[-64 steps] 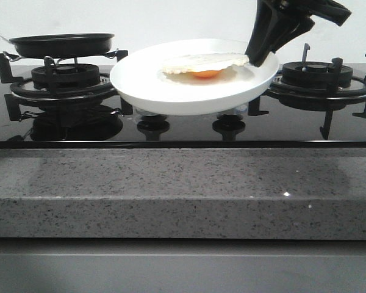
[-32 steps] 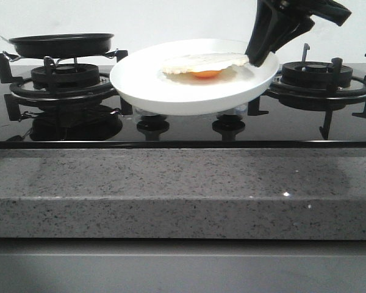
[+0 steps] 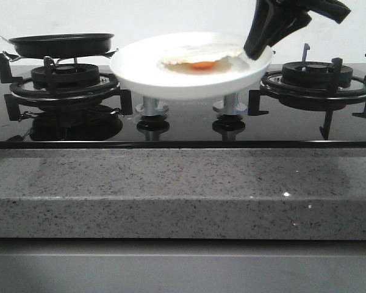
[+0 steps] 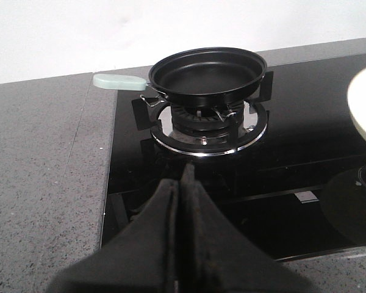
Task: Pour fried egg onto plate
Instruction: 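Lower the plate with the egg between the knobs using the right gripper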
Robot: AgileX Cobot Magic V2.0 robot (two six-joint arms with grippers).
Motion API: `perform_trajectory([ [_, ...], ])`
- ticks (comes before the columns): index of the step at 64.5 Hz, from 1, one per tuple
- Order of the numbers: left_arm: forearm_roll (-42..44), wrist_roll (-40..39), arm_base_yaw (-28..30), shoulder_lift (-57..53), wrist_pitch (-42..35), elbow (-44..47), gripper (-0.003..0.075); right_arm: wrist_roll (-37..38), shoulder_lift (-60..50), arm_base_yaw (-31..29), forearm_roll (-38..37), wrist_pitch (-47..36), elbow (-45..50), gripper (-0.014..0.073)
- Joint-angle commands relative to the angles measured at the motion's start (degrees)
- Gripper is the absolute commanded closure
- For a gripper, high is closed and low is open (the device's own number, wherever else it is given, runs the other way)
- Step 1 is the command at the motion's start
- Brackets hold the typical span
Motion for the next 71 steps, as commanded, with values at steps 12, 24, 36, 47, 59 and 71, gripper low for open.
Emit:
perform_trajectory([
  [12,-1.4,-0.3,-0.4,0.1,-3.4,-1.5,0.0739,1.5,6.7,-2.9,3.2,2.1,-15.4,0.065],
  [24,-1.4,-0.3,-0.4,0.1,-3.4,-1.5,0.0739,1.5,13.4,-2.9,3.2,2.0,-23.1,0.065],
  [36,-1.4,-0.3,-0.4,0.1,-3.3,-1.5,0.0739,1.5,17.3,-2.9,3.1,1.6,-25.6,0.065],
  [47,-1.4,-0.3,-0.4,0.1,-3.3,-1.5,0.0739,1.5,18.7,-2.9,3.1,2.7,-25.6,0.065],
  [59,-1.4,-0.3,-0.4,0.1,-3.3,-1.5,0.0739,1.5,18.8,-2.9,1.7,3.2,-25.6,0.0619],
  [71,-1.4,-0.3,-0.4,0.1,-3.3,-1.5,0.0739,1.5,18.8,-2.9,0.2,3.3,-25.6,0.0461],
])
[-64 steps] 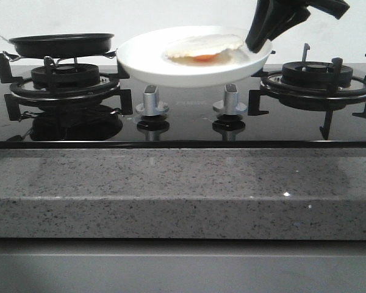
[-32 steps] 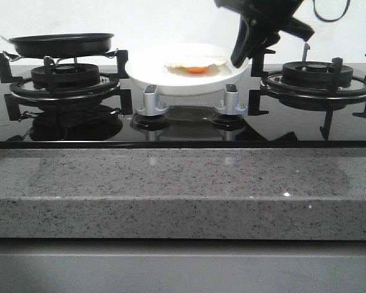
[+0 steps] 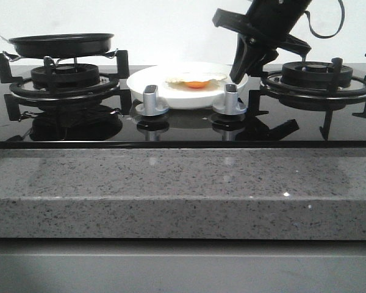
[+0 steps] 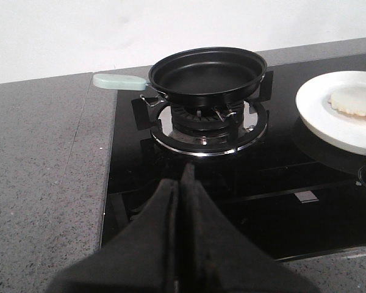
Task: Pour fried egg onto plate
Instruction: 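Lower the plate with the egg between the knobs using the right gripper, then open the right gripper and lift it away from the plate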
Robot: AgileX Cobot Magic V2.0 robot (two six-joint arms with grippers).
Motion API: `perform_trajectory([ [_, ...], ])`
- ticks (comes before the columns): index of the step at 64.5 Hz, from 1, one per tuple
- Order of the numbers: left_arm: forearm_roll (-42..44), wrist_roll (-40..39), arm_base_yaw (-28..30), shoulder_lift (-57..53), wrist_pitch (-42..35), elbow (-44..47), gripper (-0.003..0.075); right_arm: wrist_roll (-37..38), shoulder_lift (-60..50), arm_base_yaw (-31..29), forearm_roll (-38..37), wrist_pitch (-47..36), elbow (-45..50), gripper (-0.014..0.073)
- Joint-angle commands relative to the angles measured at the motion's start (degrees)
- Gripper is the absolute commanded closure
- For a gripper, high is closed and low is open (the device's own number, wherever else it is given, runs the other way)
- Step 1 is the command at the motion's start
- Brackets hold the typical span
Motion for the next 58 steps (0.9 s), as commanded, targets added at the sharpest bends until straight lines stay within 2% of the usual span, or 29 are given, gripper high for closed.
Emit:
perform_trajectory([
  [1,-1.4,-0.3,-0.4,0.1,-3.3,-1.5,0.0739,-0.2,-3.7,-0.3,0.4,-1.7,-2.0,0.0452],
  [13,-1.4,-0.3,-0.4,0.1,-3.3,-1.5,0.0739,-0.2,-3.8,-0.3,-0.4,-1.4,-2.8,0.0363],
  [24,-1.4,-0.3,-0.4,0.1,-3.3,-1.5,0.0739,-0.2,-4.2,-0.3,-3.2,2.0,-7.1,0.0371],
  [30,-1.4,-0.3,-0.4,0.1,-3.3,-1.5,0.0739,-0.2,-4.2,-0.3,-4.5,5.4,-10.0,0.0414],
  [47,-1.4,-0.3,-0.4,0.1,-3.3,-1.5,0.0739,-0.2,-4.2,-0.3,-5.3,10.3,-14.0,0.0652],
  [58,-1.4,-0.3,-0.4,0.1,-3.3,-1.5,0.0739,-0.2,-4.2,-0.3,-5.3,12.2,-14.3,0.0661],
])
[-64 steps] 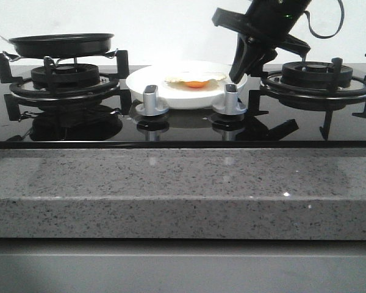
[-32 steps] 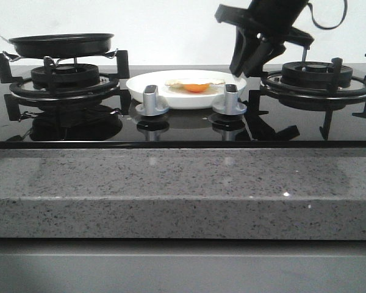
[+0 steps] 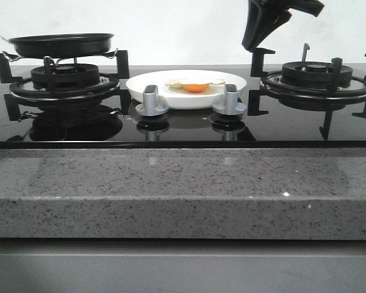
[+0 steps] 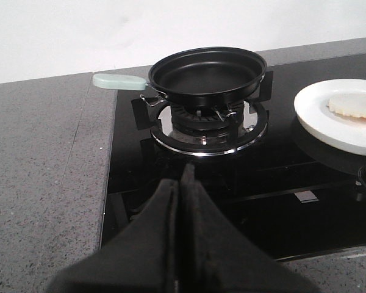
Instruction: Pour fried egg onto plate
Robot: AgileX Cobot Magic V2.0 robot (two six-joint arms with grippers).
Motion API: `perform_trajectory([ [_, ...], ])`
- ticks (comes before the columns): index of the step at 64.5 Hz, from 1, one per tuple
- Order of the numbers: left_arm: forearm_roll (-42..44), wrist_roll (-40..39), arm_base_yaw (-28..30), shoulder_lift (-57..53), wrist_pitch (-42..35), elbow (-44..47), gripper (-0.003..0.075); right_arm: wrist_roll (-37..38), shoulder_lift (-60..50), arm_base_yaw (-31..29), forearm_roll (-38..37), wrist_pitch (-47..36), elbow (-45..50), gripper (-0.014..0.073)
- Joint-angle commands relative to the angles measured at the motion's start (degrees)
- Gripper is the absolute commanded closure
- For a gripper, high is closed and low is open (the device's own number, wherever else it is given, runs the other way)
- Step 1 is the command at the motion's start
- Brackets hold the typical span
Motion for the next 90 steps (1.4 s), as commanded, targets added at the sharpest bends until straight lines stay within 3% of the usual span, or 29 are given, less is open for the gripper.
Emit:
perform_trajectory([
  [1,-1.4,-0.3,-0.4,0.1,-3.4,-1.5,0.0739,-0.2,-4.2,-0.3,0.3,-0.2,-2.0,0.0661],
  [14,-1.4,-0.3,-0.4,0.1,-3.4,-1.5,0.0739,-0.2,-4.2,-0.3,-4.8,6.2,-4.3,0.0661],
  [32,-1.4,-0.3,-0.4,0.1,-3.3,-1.5,0.0739,-0.2,-9.8,-0.3,-8.4,6.1,-4.6,0.0661],
  [47,-1.4,-0.3,-0.4,0.1,-3.2,-1.5,0.0739,2.1,-18.0,-0.3,-16.0,6.1,-1.8,0.0659],
  [61,-1.4,-0.3,-0.4,0.1,-3.2,-1.5,0.0739,2.8,-28.5,-0.3,-17.2,3.4,12.3,0.0659],
  [90,-1.4,-0.3,-0.4,0.1,-3.2,-1.5,0.0739,2.8,-53.6,-0.3,-17.2,-12.5,48.5,0.0659],
])
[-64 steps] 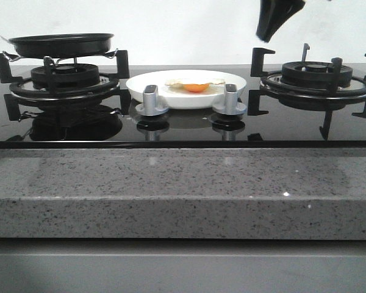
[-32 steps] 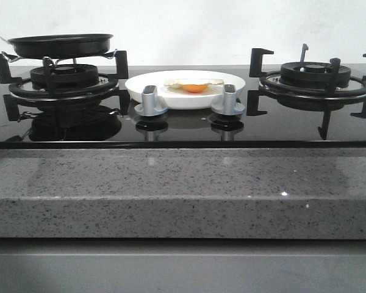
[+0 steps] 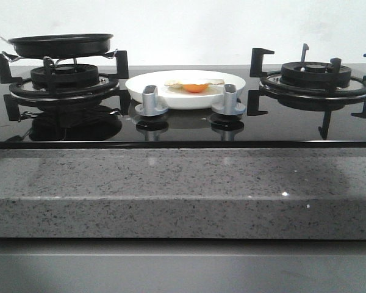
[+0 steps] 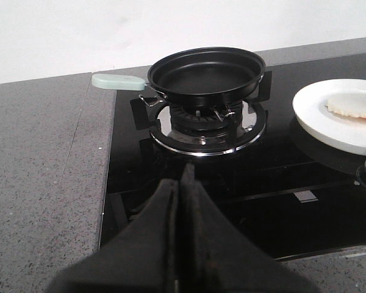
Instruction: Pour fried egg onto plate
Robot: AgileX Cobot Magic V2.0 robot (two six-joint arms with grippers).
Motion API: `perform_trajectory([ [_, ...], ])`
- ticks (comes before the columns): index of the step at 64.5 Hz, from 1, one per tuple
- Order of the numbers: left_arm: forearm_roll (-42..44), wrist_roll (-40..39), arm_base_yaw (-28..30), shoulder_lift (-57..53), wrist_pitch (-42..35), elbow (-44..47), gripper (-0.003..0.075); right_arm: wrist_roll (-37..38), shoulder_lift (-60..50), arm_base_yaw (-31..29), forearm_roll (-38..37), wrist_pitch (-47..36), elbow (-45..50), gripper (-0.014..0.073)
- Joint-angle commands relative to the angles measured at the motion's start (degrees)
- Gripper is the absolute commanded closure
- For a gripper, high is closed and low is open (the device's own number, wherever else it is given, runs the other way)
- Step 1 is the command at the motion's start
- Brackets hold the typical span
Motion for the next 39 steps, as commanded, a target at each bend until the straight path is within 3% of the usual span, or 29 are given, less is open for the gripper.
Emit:
perform_trajectory([
  [1,-1.4,-0.3,-0.4,0.1,-3.2,-1.5,0.0739,0.0,-7.3,-0.3,-0.7,-6.5,5.7,0.0659],
  [39,-1.4,-0.3,-0.4,0.1,-3.2,-1.5,0.0739,0.0,-45.5,-0.3,0.0,-28.9,45.2,0.0661],
])
